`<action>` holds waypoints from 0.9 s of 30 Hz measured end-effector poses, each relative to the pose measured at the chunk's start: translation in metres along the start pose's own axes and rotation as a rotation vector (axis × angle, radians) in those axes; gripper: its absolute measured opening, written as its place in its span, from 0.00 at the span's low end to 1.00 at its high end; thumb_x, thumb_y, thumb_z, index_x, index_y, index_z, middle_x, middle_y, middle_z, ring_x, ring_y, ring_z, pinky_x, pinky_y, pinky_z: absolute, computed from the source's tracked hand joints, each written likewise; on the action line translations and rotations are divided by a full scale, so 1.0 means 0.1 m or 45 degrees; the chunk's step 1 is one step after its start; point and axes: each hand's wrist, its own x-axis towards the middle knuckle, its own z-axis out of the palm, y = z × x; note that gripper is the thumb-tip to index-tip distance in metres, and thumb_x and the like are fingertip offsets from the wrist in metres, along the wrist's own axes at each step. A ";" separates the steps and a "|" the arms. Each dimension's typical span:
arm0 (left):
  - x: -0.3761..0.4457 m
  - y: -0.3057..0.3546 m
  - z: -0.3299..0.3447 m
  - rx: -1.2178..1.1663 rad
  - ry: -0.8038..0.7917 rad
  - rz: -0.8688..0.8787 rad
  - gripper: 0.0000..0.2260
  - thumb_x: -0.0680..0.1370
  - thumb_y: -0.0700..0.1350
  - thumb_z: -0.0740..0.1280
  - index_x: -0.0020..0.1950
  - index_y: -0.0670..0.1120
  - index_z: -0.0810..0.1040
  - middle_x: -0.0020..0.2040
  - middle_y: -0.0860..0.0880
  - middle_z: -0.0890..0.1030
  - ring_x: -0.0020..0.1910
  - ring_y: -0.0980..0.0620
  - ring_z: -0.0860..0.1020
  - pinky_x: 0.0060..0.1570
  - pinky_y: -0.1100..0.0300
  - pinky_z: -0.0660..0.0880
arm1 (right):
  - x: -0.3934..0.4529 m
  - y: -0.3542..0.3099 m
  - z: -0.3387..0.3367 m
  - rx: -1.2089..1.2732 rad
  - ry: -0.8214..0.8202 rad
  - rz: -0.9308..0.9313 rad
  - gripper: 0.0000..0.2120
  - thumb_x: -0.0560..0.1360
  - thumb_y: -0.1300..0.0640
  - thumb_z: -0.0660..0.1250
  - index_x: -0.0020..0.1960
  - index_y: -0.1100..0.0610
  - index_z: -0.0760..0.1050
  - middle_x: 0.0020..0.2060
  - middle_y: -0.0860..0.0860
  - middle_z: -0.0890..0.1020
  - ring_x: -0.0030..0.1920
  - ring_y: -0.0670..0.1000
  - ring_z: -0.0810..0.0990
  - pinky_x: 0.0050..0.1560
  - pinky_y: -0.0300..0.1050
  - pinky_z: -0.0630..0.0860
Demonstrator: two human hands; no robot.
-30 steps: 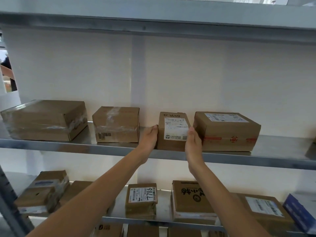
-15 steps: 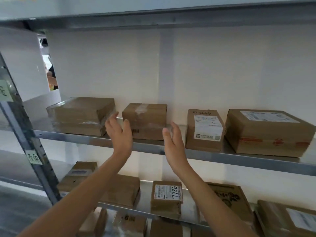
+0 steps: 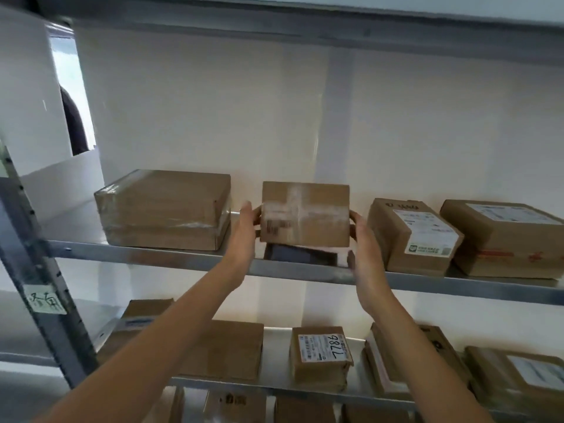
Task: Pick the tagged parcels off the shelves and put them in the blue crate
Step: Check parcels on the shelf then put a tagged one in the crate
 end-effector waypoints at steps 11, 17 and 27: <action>-0.01 0.30 -0.12 -0.176 -0.109 0.012 0.25 0.83 0.56 0.48 0.67 0.45 0.75 0.60 0.47 0.81 0.61 0.51 0.76 0.71 0.55 0.65 | -0.09 -0.32 -0.11 0.087 -0.100 -0.002 0.16 0.81 0.44 0.56 0.54 0.46 0.82 0.54 0.47 0.84 0.59 0.46 0.80 0.62 0.51 0.74; 0.00 0.30 -0.08 -0.157 -0.113 0.086 0.18 0.83 0.53 0.51 0.60 0.47 0.77 0.53 0.50 0.82 0.52 0.55 0.78 0.60 0.59 0.71 | -0.08 -0.30 -0.11 0.028 -0.080 -0.062 0.13 0.81 0.47 0.58 0.58 0.46 0.80 0.53 0.44 0.84 0.59 0.43 0.79 0.63 0.47 0.73; -0.16 -0.03 -0.01 -0.160 -0.173 0.270 0.07 0.84 0.51 0.52 0.55 0.55 0.68 0.56 0.50 0.78 0.60 0.50 0.75 0.64 0.54 0.72 | -0.29 -0.18 -0.02 0.028 0.053 -0.217 0.10 0.80 0.44 0.58 0.60 0.39 0.72 0.51 0.37 0.81 0.55 0.38 0.79 0.57 0.37 0.75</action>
